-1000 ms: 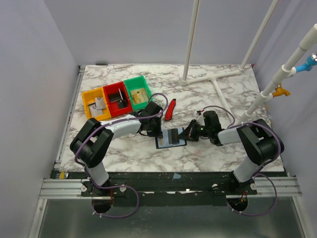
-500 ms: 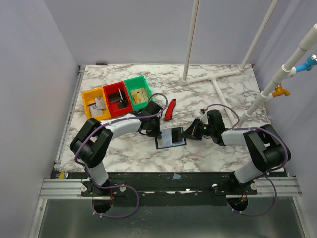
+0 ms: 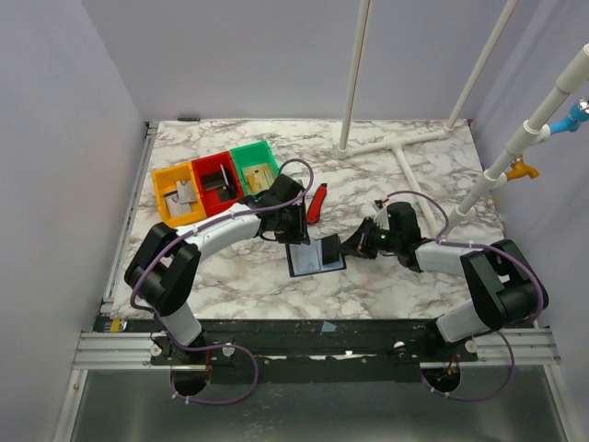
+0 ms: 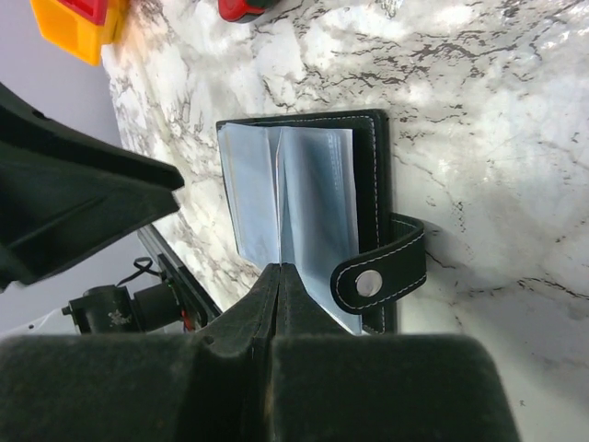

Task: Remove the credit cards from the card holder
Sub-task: Remove the credit card from the card holder, then place the credit card in the storage box.

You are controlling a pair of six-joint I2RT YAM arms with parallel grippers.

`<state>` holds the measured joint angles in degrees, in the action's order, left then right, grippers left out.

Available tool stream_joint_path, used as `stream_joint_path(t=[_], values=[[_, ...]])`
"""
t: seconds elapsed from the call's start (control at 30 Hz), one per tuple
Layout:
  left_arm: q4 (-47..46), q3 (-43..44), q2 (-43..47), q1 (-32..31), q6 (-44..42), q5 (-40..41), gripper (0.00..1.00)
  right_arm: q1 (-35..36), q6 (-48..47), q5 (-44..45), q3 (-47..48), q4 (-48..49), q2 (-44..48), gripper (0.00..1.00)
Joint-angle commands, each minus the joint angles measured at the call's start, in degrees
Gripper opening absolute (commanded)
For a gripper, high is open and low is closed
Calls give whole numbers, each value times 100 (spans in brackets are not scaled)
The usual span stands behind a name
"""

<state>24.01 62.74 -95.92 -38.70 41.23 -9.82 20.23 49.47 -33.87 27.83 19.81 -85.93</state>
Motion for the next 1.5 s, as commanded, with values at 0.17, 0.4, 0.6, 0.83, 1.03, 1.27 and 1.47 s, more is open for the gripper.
stream_joint_path(t=[0.17,0.4,0.6,0.83,1.03,1.27,1.47], values=[[-260,10,487,188,96,-805,68,-28,145,-273,186,-196,292,1],[-1017,-411,683,435,482,-1650,70,-28,449,-569,426,-197,486,1],[-1601,-663,790,586,815,-2188,70,-32,800,-859,593,35,562,1],[-2148,-857,846,699,1168,-2639,67,-30,1145,-1129,638,438,544,1],[-2665,-1033,809,723,1450,-2933,56,-31,1365,-1260,640,678,542,1],[-3127,-1185,799,738,1781,-3147,40,-31,1478,-1324,611,796,578,1],[-3157,-1203,912,755,1844,-3166,12,-34,1314,-1220,615,637,593,1]])
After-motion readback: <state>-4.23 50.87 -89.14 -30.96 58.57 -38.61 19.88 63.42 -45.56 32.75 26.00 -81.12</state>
